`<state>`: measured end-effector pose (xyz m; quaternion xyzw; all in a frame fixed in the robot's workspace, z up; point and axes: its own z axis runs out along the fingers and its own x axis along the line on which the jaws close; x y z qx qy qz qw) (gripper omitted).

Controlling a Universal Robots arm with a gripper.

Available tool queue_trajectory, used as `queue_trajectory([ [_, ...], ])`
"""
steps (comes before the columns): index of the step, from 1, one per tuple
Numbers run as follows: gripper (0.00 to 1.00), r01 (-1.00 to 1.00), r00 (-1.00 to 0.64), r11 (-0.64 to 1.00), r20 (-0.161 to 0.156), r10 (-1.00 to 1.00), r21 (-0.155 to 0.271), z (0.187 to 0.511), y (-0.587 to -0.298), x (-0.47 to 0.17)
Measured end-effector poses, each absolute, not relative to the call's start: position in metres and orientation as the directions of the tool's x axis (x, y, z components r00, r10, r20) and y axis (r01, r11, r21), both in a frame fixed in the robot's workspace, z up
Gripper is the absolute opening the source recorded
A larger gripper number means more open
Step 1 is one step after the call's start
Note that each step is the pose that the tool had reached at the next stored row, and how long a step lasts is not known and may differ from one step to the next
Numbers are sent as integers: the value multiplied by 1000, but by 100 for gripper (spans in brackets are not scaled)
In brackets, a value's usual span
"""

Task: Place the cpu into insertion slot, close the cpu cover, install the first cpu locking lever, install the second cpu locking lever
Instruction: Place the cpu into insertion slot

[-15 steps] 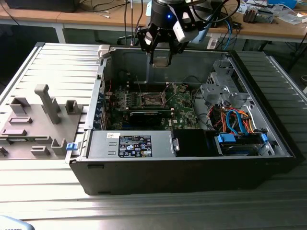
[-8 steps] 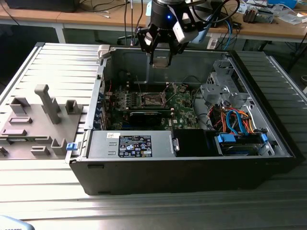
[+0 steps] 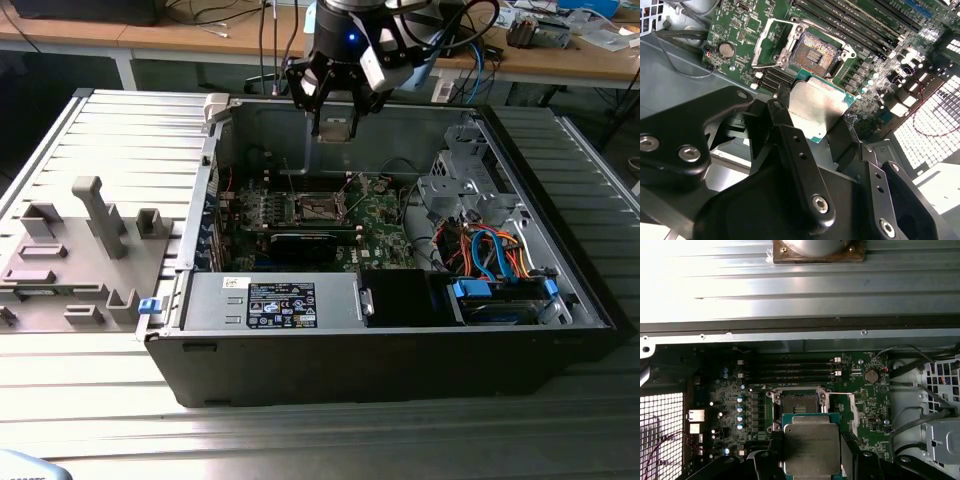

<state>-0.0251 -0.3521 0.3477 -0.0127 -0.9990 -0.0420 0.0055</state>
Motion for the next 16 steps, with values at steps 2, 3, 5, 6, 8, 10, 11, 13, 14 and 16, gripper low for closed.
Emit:
queue_trajectory([
  [2,55,26,-1000,996,12,25,84,347,-352,-25],
  [3,55,26,-1000,996,12,25,84,347,-352,-25],
  [5,55,26,-1000,996,12,25,84,347,-352,-25],
  [6,55,26,-1000,996,12,25,84,346,-352,-25],
  [8,55,26,-1000,996,12,25,84,346,-352,-25],
  [10,55,26,-1000,996,12,25,84,346,-352,-25],
  [11,55,26,-1000,996,12,25,84,345,-352,-25],
  [13,55,26,-1000,996,12,25,84,345,-352,-25],
  [14,55,26,-1000,996,12,25,84,345,-352,-25],
  [16,55,26,-1000,996,12,25,84,345,-352,-25],
])
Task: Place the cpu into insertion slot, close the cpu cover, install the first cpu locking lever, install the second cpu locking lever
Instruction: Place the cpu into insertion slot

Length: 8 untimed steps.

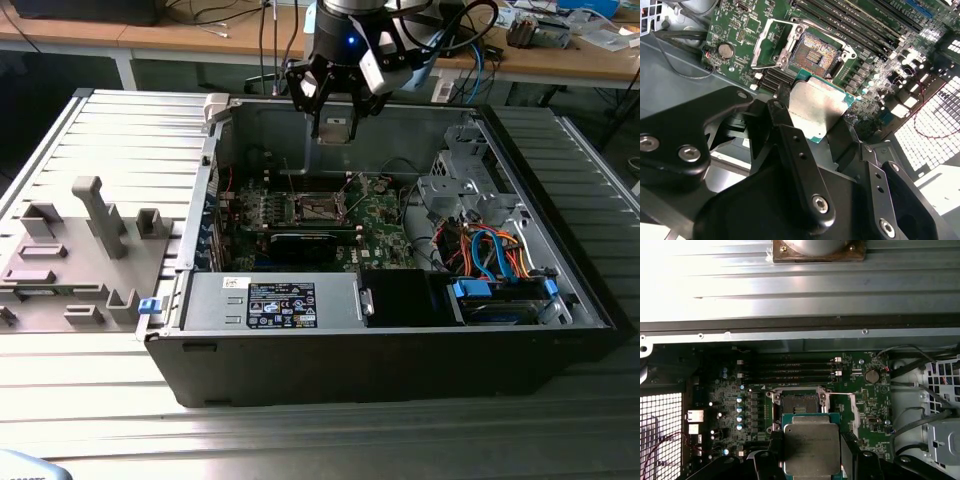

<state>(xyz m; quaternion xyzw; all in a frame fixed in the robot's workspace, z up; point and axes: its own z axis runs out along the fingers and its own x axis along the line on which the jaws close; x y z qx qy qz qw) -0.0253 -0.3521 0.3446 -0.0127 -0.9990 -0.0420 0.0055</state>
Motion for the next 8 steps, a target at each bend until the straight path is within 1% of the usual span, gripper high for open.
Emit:
queue_trajectory([
  [8,55,26,-1000,996,12,25,84,341,-352,-25],
])
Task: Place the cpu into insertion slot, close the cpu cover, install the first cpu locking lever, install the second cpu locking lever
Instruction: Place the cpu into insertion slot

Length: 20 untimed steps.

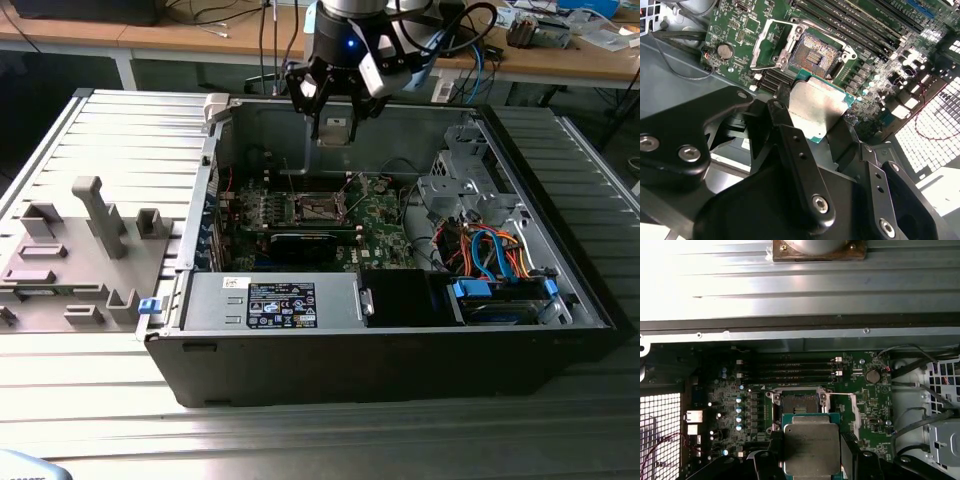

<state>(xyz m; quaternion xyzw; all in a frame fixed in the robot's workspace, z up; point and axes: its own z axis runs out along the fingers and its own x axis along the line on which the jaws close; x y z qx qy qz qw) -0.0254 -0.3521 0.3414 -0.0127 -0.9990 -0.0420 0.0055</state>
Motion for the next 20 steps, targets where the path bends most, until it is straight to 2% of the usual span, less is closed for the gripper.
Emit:
queue_trajectory([
  [20,55,79,-997,993,12,78,84,338,-352,-25],
])
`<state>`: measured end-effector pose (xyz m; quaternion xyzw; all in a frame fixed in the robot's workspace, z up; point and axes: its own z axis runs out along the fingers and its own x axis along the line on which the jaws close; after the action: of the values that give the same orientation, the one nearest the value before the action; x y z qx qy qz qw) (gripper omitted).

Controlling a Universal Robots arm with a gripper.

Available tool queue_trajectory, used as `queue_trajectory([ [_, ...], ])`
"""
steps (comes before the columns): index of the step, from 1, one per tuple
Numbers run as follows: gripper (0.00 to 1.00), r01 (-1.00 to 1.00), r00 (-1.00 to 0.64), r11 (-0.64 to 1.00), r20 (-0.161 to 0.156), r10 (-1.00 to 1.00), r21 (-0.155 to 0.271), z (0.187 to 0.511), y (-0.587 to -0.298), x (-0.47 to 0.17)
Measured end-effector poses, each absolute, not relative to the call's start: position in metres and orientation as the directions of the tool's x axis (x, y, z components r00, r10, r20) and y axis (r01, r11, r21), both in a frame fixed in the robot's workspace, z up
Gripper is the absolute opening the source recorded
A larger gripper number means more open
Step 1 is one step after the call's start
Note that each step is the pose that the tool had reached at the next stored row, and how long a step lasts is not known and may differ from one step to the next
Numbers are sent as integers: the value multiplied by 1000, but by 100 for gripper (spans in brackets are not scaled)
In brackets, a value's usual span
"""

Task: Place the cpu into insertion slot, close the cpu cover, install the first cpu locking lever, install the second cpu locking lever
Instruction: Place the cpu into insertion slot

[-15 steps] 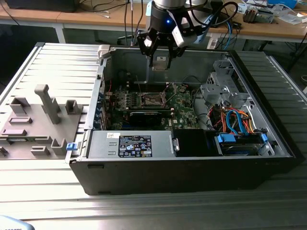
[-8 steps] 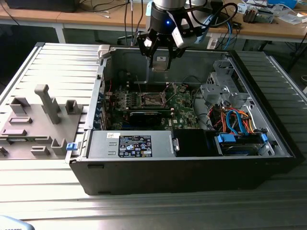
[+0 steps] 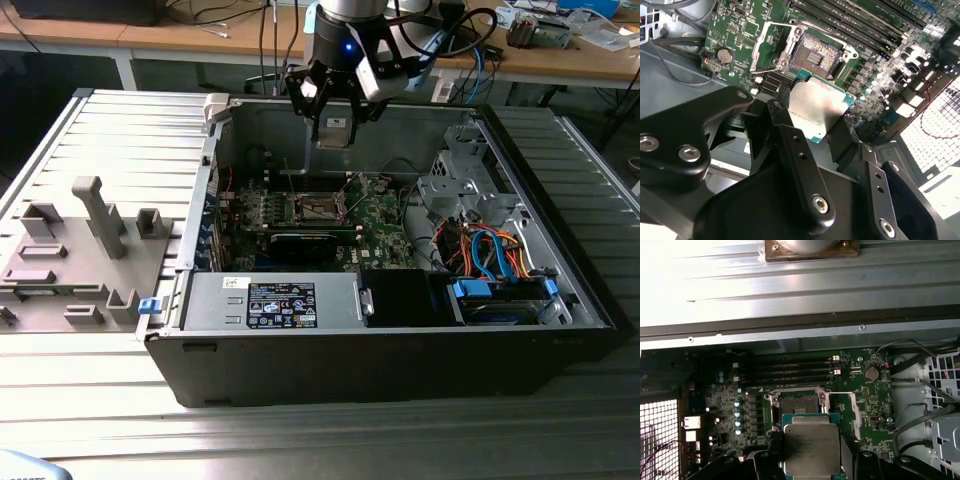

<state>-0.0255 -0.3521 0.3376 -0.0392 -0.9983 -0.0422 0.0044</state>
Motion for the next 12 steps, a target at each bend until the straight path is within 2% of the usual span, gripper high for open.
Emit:
queue_trajectory([
  [12,55,121,-993,989,12,120,84,337,-352,-26],
])
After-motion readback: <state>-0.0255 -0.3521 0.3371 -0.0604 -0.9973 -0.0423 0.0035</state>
